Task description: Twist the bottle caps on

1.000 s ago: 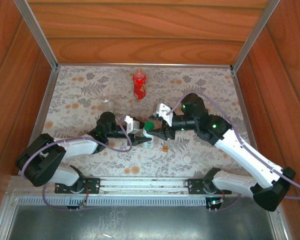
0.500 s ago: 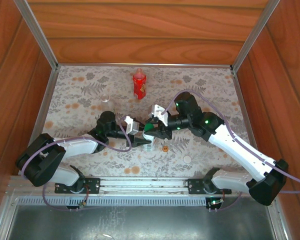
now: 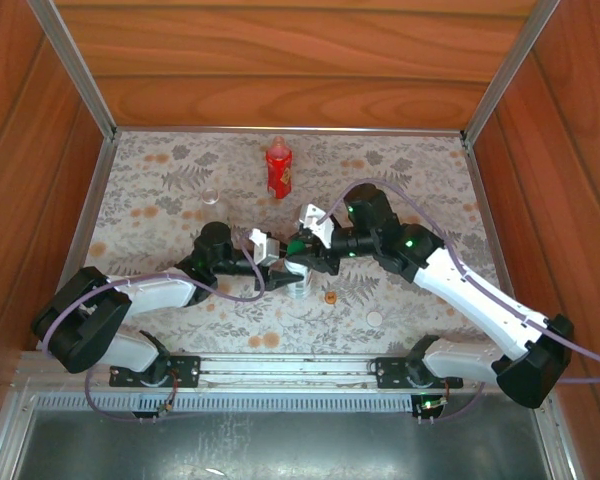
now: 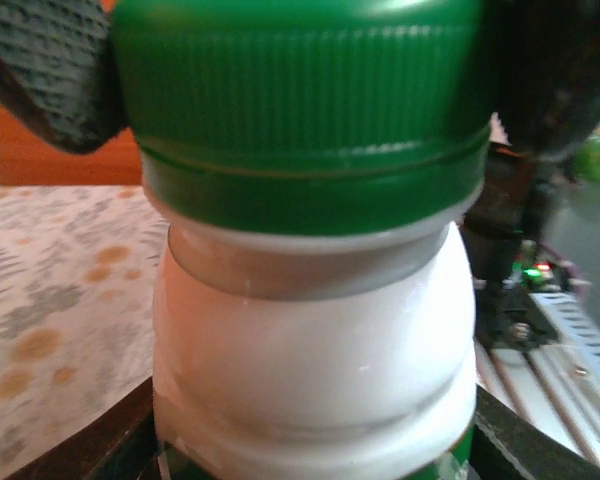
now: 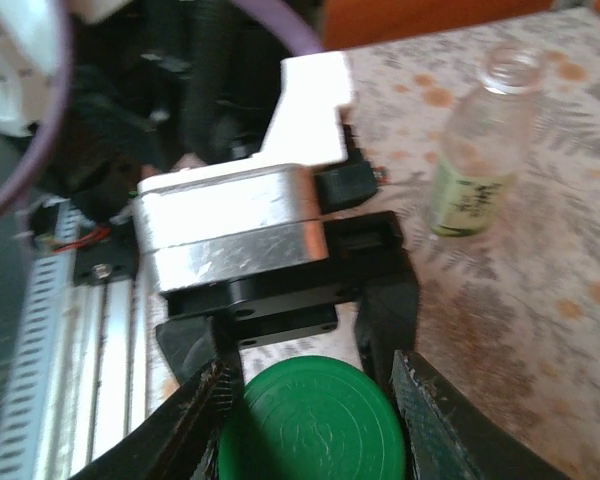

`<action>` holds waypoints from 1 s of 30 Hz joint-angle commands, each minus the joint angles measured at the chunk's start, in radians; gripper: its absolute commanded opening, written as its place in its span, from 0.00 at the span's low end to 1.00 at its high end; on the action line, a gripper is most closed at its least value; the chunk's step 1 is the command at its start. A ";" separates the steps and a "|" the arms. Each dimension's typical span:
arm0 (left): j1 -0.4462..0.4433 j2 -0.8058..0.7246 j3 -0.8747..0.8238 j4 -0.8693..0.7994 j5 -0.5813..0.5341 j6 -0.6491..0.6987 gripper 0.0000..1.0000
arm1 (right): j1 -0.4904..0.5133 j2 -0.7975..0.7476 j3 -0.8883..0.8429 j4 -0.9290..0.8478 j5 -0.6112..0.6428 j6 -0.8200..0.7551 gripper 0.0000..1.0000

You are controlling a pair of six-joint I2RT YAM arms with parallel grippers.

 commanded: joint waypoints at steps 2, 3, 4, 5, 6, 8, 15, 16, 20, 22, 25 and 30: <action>-0.009 0.017 0.067 0.008 -0.232 -0.002 0.55 | -0.014 0.025 -0.017 0.111 0.464 0.167 0.17; -0.013 0.028 0.081 0.008 -0.256 -0.002 0.55 | -0.014 0.030 -0.018 0.123 0.492 0.195 0.17; -0.019 0.039 0.096 0.008 -0.280 -0.001 0.55 | -0.014 0.037 -0.021 0.137 0.511 0.220 0.14; -0.024 0.048 0.107 0.008 -0.302 -0.001 0.55 | -0.014 0.044 -0.021 0.147 0.520 0.241 0.14; -0.028 0.058 0.120 0.008 -0.319 -0.001 0.55 | -0.014 0.053 -0.022 0.152 0.531 0.260 0.14; -0.032 0.076 0.141 0.009 -0.355 -0.009 0.55 | -0.014 0.071 -0.019 0.154 0.575 0.305 0.13; -0.041 0.093 0.157 0.010 -0.416 -0.011 0.55 | -0.014 0.108 0.006 0.096 0.730 0.431 0.13; -0.041 0.092 0.155 0.010 -0.417 -0.008 0.55 | -0.014 0.106 0.005 0.100 0.718 0.435 0.13; -0.041 0.086 0.138 0.009 -0.402 0.003 0.55 | -0.014 0.082 -0.012 0.139 0.610 0.401 0.17; -0.039 0.077 0.121 0.009 -0.381 0.012 0.55 | -0.015 0.052 -0.031 0.174 0.520 0.348 0.29; -0.032 0.062 0.090 0.008 -0.312 0.024 0.55 | -0.018 -0.027 -0.073 0.228 0.397 0.272 0.53; -0.009 0.049 0.056 0.008 -0.130 0.028 0.55 | -0.041 -0.197 -0.159 0.290 0.217 0.198 0.73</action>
